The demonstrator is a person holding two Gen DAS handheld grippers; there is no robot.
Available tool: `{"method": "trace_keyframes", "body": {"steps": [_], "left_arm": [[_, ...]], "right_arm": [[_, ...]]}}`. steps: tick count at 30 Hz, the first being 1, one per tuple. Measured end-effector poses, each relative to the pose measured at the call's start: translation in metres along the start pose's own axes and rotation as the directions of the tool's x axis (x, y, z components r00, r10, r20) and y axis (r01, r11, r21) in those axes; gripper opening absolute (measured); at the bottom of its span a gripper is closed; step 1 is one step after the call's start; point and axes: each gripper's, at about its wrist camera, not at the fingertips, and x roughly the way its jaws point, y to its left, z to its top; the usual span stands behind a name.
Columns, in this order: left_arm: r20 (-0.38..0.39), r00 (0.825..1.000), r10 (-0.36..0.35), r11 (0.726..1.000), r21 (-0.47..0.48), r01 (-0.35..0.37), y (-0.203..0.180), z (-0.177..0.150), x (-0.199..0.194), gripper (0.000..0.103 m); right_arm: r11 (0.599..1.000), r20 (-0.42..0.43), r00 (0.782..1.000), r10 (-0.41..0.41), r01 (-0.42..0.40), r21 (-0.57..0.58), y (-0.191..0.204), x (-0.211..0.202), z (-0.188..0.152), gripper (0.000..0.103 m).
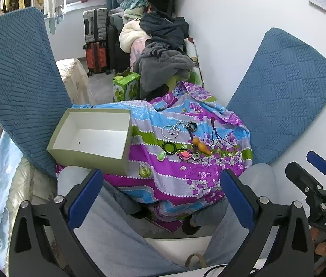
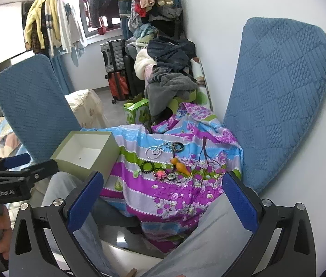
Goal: Organize jewelry
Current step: 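Lower both tools toward the jewelry lying on the floral cloth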
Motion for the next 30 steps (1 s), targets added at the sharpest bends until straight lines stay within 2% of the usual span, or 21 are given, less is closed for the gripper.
{"method": "trace_keyframes", "body": {"steps": [4,7,16,24,27,30], "left_arm": [[-0.026,1.000,0.015,1.000,0.012,-0.015,0.003,0.005,0.016,0.101],[-0.015,1.000,0.025,1.000,0.006,-0.025,0.003,0.007,0.021,0.101],[-0.015,0.999,0.033,0.999,-0.012,-0.033,0.003,0.021,0.044,0.101],[-0.058,0.998,0.024,0.997,-0.070,-0.028,0.014,0.031,0.076,0.101],[-0.076,0.997,0.014,0.994,-0.103,-0.022,0.018,0.035,0.088,0.101],[-0.070,0.997,0.010,0.994,-0.107,-0.018,0.017,0.038,0.094,0.100]], "right_arm": [[1.000,-0.017,1.000,0.016,-0.016,0.021,-0.005,0.012,-0.002,0.103],[0.999,-0.036,0.999,0.028,-0.027,0.044,-0.010,0.021,0.002,0.103],[0.999,-0.036,0.998,0.044,-0.044,0.001,-0.012,0.043,0.018,0.103],[0.997,-0.061,0.996,0.068,-0.069,-0.022,-0.021,0.078,0.019,0.102],[0.997,-0.079,0.994,0.080,-0.082,-0.016,-0.027,0.093,0.020,0.097],[0.996,-0.089,0.992,0.087,-0.088,-0.012,-0.031,0.104,0.022,0.086]]}}
